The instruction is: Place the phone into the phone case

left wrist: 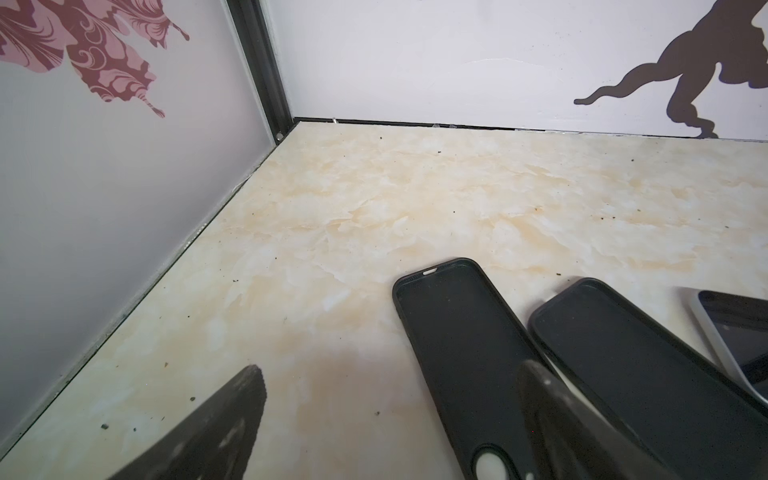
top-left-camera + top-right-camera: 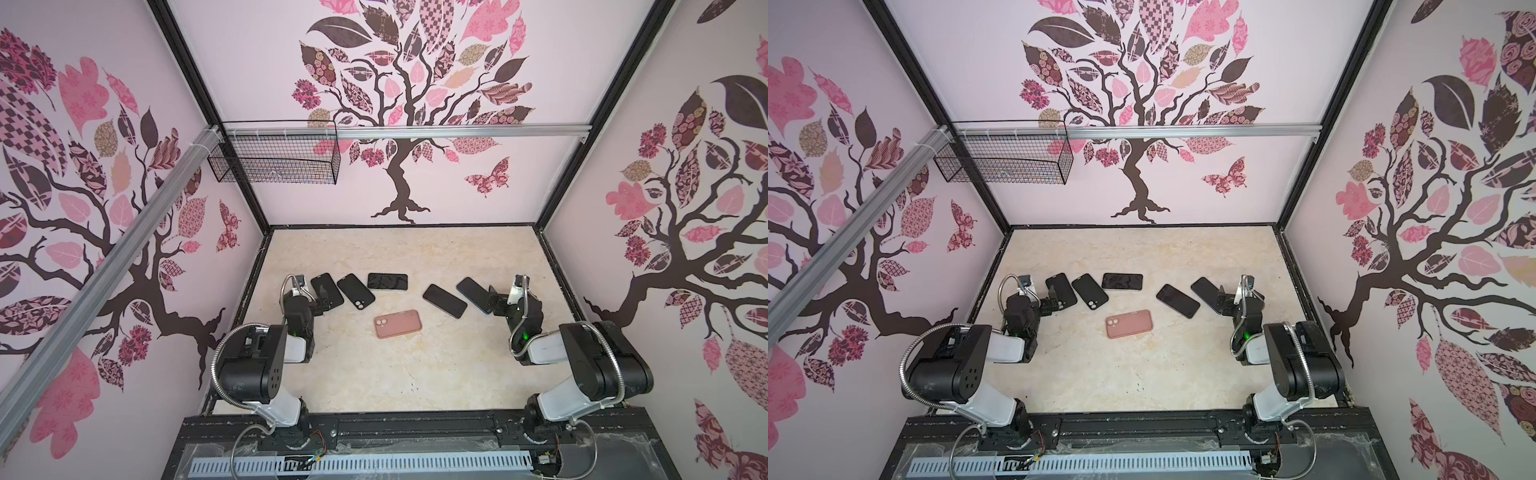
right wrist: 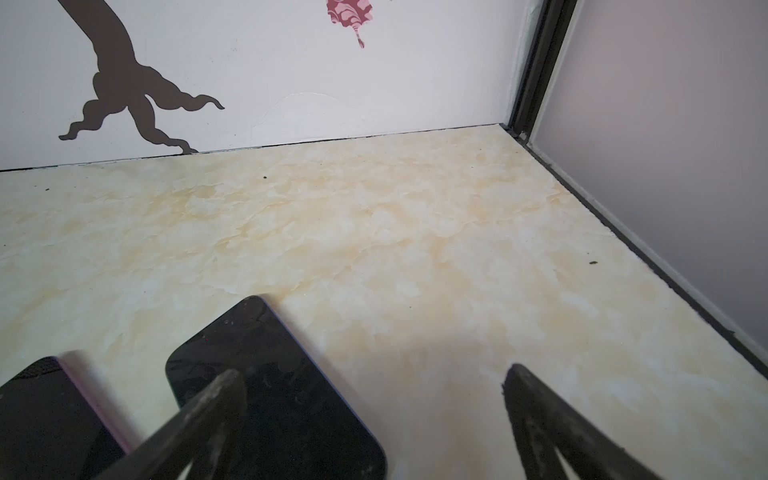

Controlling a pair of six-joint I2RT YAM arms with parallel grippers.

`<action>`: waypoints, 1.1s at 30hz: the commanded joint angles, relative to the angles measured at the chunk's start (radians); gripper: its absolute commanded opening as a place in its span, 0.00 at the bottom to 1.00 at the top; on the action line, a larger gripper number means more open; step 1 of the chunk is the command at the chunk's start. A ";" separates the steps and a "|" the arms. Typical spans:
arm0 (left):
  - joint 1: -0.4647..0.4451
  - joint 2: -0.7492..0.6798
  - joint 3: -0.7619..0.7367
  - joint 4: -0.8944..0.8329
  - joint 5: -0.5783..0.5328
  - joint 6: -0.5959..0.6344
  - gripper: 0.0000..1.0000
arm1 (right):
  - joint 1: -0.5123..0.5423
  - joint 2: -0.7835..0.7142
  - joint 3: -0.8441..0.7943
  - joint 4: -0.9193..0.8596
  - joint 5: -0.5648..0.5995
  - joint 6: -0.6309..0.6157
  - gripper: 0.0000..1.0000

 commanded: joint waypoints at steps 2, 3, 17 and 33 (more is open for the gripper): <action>0.001 -0.003 0.024 0.012 0.003 0.006 0.97 | 0.002 0.001 0.019 0.023 -0.005 0.005 1.00; 0.001 -0.004 0.025 0.012 0.003 0.006 0.97 | 0.003 0.000 0.019 0.023 -0.003 0.005 1.00; 0.009 -0.004 0.032 -0.003 0.020 0.001 0.97 | 0.001 0.002 0.021 0.022 -0.006 0.004 1.00; 0.009 -0.005 0.032 -0.003 0.020 0.000 0.97 | 0.002 0.002 0.020 0.022 -0.005 0.004 1.00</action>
